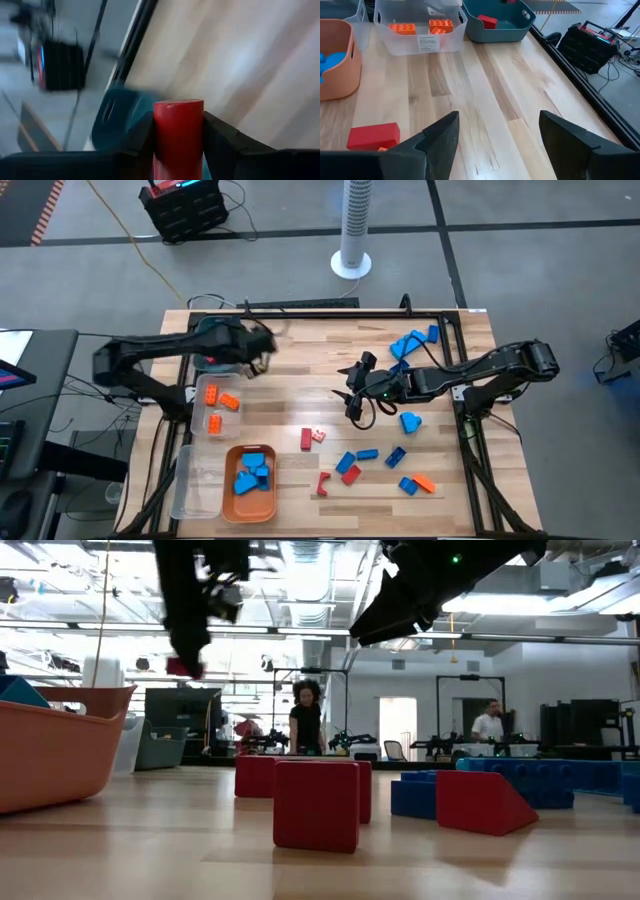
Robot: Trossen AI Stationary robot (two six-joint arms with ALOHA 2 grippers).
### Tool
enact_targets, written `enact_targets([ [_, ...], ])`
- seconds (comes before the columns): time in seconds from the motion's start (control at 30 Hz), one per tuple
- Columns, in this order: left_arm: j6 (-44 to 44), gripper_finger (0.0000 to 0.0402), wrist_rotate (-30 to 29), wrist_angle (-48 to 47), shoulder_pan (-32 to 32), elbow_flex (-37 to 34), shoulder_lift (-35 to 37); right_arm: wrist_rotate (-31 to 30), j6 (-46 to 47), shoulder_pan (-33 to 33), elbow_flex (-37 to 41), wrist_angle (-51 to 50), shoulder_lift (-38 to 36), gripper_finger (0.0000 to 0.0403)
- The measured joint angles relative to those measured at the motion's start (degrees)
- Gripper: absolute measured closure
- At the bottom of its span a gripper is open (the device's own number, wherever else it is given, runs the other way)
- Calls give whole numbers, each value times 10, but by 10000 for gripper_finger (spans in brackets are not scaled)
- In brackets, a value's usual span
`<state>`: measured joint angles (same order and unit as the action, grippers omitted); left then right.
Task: Sort blocks
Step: Put the red block into the blue bin
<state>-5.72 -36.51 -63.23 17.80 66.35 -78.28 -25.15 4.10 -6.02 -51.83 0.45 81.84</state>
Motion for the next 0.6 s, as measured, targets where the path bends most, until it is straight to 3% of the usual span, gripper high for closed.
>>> enact_targets([
  [0.17,8,281,38,13,125,-90,76,0,0,0,0,1,0,123],
  [0.3,29,272,87,95,200,-153,115,0,-9,0,0,17,0,123],
  [0.47,57,174,135,123,250,-181,115,3,-9,-4,0,23,0,123],
  [0.6,59,108,150,106,251,-166,109,7,-10,-7,0,22,0,123],
])
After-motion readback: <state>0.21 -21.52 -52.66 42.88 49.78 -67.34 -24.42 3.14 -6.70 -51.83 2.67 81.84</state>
